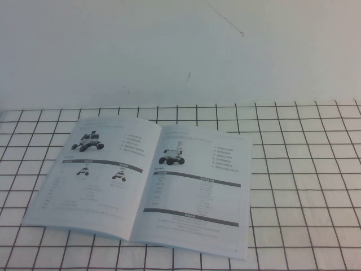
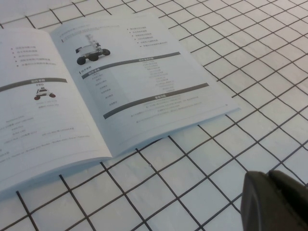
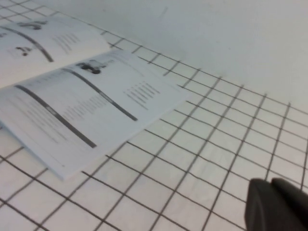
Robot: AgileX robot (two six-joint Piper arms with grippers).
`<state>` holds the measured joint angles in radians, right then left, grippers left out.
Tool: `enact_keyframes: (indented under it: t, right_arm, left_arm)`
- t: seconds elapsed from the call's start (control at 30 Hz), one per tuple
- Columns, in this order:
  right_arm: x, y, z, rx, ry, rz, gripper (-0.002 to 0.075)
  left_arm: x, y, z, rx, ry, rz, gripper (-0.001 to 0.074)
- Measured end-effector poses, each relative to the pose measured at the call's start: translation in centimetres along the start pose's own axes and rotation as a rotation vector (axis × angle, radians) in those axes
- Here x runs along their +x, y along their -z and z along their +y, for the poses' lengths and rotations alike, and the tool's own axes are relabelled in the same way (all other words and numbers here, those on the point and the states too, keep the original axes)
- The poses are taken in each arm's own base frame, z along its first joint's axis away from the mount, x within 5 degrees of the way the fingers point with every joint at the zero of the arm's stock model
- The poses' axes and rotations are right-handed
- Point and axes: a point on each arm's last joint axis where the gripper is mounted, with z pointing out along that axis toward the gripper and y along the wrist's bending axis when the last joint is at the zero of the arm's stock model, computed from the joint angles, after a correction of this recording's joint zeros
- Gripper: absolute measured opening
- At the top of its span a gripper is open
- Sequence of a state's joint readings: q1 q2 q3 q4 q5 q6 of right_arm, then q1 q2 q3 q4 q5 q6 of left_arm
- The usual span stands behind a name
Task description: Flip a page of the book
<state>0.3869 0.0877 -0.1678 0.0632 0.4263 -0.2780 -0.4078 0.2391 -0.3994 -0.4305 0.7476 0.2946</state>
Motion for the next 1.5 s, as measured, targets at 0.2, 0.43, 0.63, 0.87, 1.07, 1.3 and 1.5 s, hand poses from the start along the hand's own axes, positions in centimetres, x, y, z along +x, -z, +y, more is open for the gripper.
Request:
enact_keyframes:
  t: [0.2,0.43,0.63,0.87,1.07,1.3,1.5]
  right_arm:
    - [5.4,-1.5,0.7,0.062,-0.034,0.095,0.0000]
    - [4.9,-1.6,0.5,0.087,-0.035,0.026,0.0000]
    - [5.0,-1.6,0.5,0.084,-0.035,0.036,0.0000]
    - [5.1,-1.6,0.5,0.082,-0.035,0.042,0.0000]
    - [5.1,-1.6,0.5,0.082,-0.035,0.042,0.0000]
    - [5.1,-1.6,0.5,0.082,-0.035,0.043,0.0000]
    - [5.2,-1.6,0.5,0.081,-0.036,0.047,0.0000]
  left_arm:
    - [0.0,0.0,0.0,0.001,0.000,0.002,-0.0002]
    - [0.0,0.0,0.0,0.002,0.001,0.002,-0.0002]
    - [0.0,0.0,0.0,0.002,0.001,0.002,-0.0003]
    - [0.0,0.0,0.0,0.002,0.001,0.002,-0.0003]
    - [-0.8,0.1,0.9,-0.115,-0.043,-0.083,-0.0003]
    - [-0.6,-0.5,3.7,-0.433,0.001,-0.284,-0.0003]
    - [5.0,-1.9,4.8,-0.546,0.044,-0.301,-0.0003]
